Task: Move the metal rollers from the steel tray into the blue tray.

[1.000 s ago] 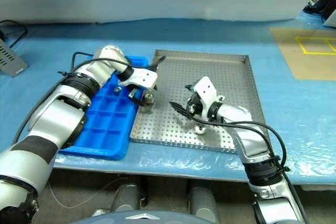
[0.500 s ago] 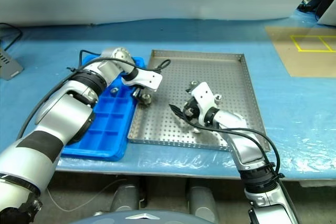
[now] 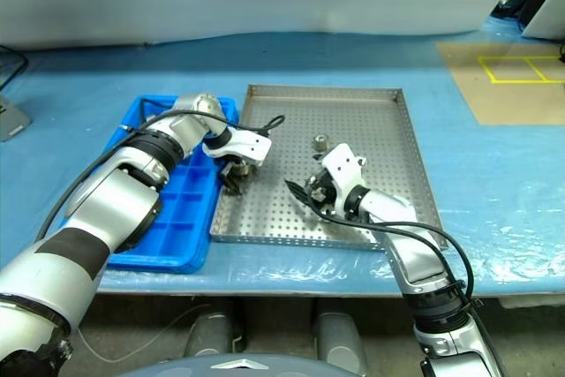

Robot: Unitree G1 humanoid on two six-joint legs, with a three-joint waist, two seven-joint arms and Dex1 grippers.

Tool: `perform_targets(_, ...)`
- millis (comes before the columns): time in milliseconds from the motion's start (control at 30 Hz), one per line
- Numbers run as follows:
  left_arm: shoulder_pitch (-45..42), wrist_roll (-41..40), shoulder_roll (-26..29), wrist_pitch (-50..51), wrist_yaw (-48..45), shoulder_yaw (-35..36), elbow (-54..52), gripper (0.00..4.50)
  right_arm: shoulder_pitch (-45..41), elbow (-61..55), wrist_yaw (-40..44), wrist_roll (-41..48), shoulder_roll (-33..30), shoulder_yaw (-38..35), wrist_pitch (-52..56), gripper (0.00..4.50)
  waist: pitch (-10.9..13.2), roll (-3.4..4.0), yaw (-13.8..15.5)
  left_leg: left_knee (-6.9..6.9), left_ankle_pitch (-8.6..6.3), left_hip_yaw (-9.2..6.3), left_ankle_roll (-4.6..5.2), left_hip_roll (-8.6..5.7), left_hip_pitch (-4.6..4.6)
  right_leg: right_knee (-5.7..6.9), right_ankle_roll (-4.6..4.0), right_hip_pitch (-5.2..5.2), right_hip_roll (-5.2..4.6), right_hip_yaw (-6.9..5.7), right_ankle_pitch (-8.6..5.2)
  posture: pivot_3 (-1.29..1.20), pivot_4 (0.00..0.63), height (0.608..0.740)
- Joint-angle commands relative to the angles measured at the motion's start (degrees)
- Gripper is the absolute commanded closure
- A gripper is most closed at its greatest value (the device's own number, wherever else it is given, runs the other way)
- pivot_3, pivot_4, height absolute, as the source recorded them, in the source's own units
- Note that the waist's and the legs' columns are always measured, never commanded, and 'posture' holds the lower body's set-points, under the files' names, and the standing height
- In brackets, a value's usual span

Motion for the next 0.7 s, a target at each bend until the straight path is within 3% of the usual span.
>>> perform_targets(33, -0.32, 3.85, 2.51, 1.39, 1.5, -2.2, 2.16, 0.24, -0.12, -3.59, -0.59, 0.51, 0.26, -0.69, 0.19, 0.0, 0.0, 0.0, -0.02, -0.01, 0.0, 0.0, 0.0, 0.01, 0.08, 0.0, 0.0, 0.08, 0.01, 0.0, 0.0, -0.38, 0.15, 0.74)
perform_targets(500, -1.13, 5.34, 2.76, 3.35, 7.91, -2.72, 2.87, 0.24, 0.81, 2.95, 0.92, -1.04, 0.48, 0.27, -5.92, 0.0, 0.02, -0.03, -0.03, -0.09, 0.02, 0.0, -0.07, 0.0, 0.72, -0.04, 0.01, 0.58, 0.01, 0.01, -0.01, -0.35, 0.15, 0.74)
perform_targets(600, -0.92, 5.42, 2.85, 2.86, 8.73, -2.75, 2.84, 0.85, 1.04, 6.39, 1.64, -1.75, 0.61, 0.41, -9.27, 0.0, 0.02, -0.03, 0.06, -0.07, 0.03, 0.0, -0.07, -0.01, 0.73, -0.04, 0.04, 0.59, 0.0, 0.01, -0.01, -0.35, 0.15, 0.74)
perform_targets(700, -0.66, 5.37, 2.94, 2.38, 9.09, -2.69, 2.55, 1.75, 1.26, 9.06, 2.26, -2.31, 0.85, 0.47, -12.05, 0.0, 0.02, -0.04, 0.19, -0.06, 0.02, 0.0, -0.07, -0.02, 0.72, -0.05, 0.17, 0.61, -0.01, 0.0, -0.07, -0.35, 0.15, 0.74)
